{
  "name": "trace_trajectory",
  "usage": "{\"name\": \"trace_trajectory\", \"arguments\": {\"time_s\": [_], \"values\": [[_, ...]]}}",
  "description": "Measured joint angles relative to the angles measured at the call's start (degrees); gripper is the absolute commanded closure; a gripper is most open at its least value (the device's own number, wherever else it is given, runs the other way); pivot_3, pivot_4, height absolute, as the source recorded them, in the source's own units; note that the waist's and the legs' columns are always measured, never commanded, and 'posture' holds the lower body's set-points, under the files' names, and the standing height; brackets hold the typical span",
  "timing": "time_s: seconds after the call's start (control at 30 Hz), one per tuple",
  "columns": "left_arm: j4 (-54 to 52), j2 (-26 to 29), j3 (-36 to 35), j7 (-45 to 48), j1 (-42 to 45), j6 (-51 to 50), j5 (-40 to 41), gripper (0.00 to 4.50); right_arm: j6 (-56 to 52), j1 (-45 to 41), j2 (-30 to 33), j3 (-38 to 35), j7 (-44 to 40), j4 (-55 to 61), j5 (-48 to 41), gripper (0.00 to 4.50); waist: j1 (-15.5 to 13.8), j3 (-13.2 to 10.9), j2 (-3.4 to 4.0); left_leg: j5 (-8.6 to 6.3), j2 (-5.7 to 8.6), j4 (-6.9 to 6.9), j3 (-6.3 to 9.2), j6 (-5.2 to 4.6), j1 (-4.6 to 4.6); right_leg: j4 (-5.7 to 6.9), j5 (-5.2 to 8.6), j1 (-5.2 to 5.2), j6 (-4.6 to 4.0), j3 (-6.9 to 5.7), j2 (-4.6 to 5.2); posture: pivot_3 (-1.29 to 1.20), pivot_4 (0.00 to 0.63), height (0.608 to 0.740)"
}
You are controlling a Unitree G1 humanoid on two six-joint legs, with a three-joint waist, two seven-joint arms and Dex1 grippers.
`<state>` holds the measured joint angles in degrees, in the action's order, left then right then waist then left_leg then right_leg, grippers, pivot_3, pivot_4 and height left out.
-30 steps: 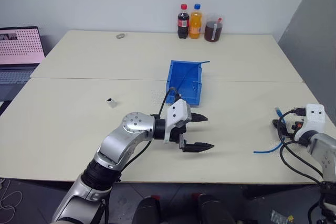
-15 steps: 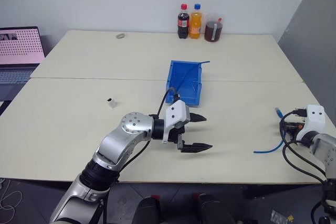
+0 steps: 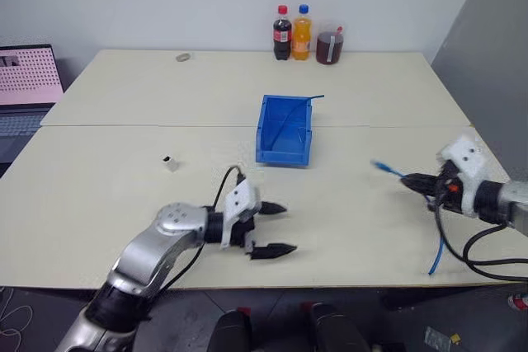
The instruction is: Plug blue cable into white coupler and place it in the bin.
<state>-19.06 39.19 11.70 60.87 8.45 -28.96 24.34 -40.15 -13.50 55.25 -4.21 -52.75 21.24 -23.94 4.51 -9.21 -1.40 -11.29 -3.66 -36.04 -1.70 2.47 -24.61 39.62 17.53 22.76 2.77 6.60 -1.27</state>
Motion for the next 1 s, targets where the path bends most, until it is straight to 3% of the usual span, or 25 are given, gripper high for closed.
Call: {"name": "trace_trajectory", "arguments": {"time_s": [0.23, 0.37, 0.57, 0.67, 1.0], "values": [[2.59, 1.01, -11.22, -3.78, -4.14, 2.18, 0.67, 0.0, 10.1, -15.66, -13.44, 21.76, -3.9, -5.59, 9.4, 4.44, -0.06, -0.28, -0.33, 0.03, 0.04, -0.04, 0.01, -0.03, 0.12, -0.01, -0.03, -0.13, 0.0, -0.17, 0.18, 0.0, 0.15, 0.74], [6.36, 2.88, -16.55, -3.89, -5.28, 2.31, 0.84, 0.0, 16.32, -22.69, -23.11, 30.38, -5.16, -18.2, 15.35, 4.44, -0.26, -0.39, -0.47, 0.03, 0.05, -0.01, 0.0, -0.02, -0.03, -0.06, -0.11, -0.07, -0.36, -0.37, 0.29, 0.0, 0.15, 0.74], [10.41, 4.52, -17.44, -2.66, -5.81, 3.62, 0.4, 0.0, 24.72, -26.67, -28.77, 34.58, -6.43, -31.36, 21.4, 4.44, -1.25, -0.46, -0.5, 0.02, 0.04, 0.02, 0.14, 0.0, -0.18, 0.0, -0.03, 0.04, -0.58, -0.72, 0.36, 0.0, 0.15, 0.74], [11.55, 4.52, -17.43, -2.48, -5.65, 4.64, 0.11, 0.0, 27.76, -27.9, -30.58, 34.96, -6.51, -35.23, 23.68, 3.92, -1.36, -0.47, -0.51, 0.02, 0.04, 0.01, 0.21, 0.0, -0.18, 0.19, 0.02, 0.07, -0.67, -0.82, 0.36, 0.0, 0.15, 0.74], [16.97, 3.36, -13.58, -1.28, -0.01, 8.15, -3.38, 0.0, 29.32, -27.49, -30.35, 34.05, -7.49, -35.33, 25.41, 1.57, -1.48, -0.47, -0.51, 0.03, 0.04, -0.03, 0.32, 0.01, -0.17, 0.38, 0.04, 0.08, -0.7, -0.91, 0.32, 0.0, 0.15, 0.74]]}}
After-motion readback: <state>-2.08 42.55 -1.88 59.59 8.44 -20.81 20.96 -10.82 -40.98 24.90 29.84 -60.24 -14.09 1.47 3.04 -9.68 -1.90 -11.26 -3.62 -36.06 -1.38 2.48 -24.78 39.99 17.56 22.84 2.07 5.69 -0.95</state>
